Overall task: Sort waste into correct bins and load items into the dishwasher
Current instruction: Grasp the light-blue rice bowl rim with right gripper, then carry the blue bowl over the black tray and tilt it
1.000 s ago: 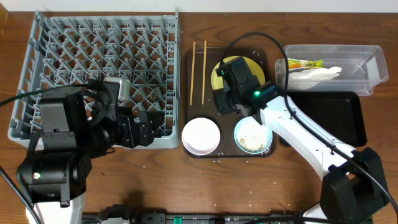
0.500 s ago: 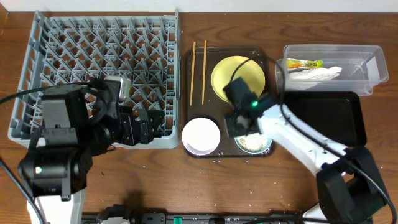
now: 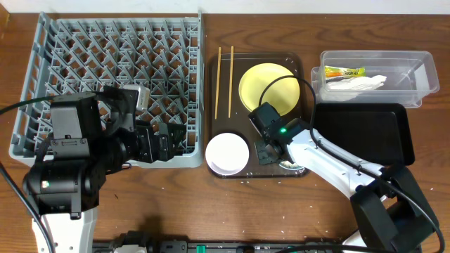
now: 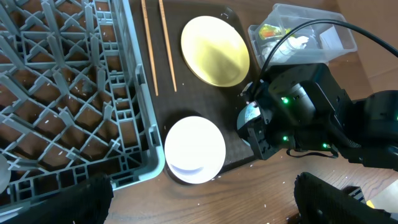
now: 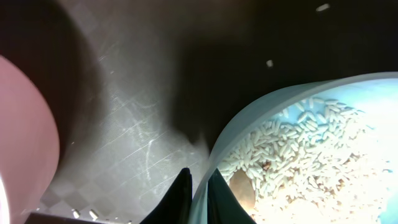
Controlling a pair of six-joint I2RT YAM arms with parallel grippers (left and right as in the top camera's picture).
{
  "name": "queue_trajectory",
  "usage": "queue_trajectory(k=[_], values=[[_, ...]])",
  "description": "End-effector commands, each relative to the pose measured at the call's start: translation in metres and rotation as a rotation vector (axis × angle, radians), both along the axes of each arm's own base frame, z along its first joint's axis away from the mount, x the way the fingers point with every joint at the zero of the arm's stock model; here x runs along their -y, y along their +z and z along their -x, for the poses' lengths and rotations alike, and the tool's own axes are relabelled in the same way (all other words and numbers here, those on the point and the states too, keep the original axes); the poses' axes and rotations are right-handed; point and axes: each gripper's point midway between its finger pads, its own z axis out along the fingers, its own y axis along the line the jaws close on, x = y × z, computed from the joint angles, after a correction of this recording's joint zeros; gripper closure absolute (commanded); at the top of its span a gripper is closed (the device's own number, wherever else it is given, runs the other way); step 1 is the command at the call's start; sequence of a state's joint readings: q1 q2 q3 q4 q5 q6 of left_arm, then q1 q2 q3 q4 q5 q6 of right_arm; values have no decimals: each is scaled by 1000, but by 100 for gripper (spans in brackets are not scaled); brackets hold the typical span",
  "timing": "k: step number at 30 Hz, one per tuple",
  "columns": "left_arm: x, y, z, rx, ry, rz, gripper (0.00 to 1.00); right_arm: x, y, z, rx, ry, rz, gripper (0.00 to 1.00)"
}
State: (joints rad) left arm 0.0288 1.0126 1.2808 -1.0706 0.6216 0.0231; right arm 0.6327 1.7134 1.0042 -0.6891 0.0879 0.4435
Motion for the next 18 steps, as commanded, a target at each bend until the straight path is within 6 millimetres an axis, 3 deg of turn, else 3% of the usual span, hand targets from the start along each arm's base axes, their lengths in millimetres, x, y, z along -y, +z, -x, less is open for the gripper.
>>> queue_trajectory(k=[1,3,5,9,10,14,18], values=[[0,6,0,19,-6,-8,6,6,1,-2,30,-34,29,88],[0,6,0,19,-6,-8,6,7,-3,-1,30,-34,29,80],[0,6,0,19,-6,-8,6,7,-8,0,27,-38,30,80],[0,6,-1,19,-6,-8,6,10,-14,3,11,-58,37,99],[0,6,0,19,-6,-8,6,10,-14,3,12,-58,36,99],[0,6,-1,19,-6,-8,6,3,-5,0,25,-55,1,99],[0,6,-1,19,-6,-8,4,-14,19,-2,24,-27,-127,99]])
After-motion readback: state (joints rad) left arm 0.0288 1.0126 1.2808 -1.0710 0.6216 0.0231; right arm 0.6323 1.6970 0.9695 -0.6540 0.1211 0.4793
